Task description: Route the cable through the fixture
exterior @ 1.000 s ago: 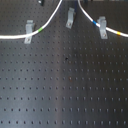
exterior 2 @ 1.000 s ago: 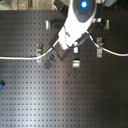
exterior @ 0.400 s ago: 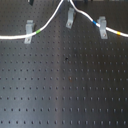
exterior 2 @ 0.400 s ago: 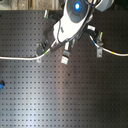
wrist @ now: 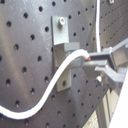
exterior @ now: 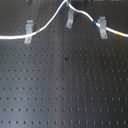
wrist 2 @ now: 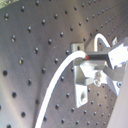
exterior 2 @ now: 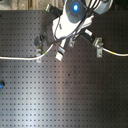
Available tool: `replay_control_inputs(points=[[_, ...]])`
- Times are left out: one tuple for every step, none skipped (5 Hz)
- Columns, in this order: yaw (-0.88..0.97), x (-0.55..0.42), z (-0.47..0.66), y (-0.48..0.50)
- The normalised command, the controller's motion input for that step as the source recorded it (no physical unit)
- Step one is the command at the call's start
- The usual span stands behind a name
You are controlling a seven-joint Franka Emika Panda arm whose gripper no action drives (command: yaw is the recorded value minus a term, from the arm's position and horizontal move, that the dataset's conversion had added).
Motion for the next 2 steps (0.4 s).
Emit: replay_control_inputs(points=[[0.88,0.001,0.36,0.002],[0.83,0.004,0.24,0.002]])
